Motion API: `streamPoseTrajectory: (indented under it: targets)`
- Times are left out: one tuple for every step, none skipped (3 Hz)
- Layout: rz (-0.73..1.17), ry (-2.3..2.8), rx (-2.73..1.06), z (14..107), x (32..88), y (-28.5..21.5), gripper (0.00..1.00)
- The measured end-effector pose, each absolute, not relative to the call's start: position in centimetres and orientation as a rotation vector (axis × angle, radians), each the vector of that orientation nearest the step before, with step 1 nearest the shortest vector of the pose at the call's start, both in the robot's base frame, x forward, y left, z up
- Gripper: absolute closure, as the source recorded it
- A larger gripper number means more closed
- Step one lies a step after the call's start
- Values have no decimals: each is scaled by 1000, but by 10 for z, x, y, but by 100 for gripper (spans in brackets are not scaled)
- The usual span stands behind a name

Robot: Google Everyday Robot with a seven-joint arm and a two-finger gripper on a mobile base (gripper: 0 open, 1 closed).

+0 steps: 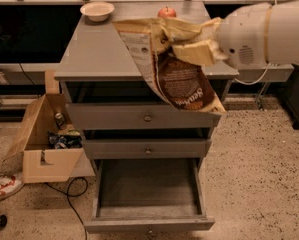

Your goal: Place brown chip bag into bottom drawer

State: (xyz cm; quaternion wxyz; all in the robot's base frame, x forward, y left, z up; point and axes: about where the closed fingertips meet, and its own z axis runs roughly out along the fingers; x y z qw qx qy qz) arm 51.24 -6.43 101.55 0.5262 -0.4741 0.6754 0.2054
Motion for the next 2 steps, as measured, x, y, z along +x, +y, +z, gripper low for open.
streamPoseTrajectory:
  targets:
    - [427, 1746, -1204, 971, 487, -78, 100]
    - [427, 1747, -1204, 971, 487, -78, 100]
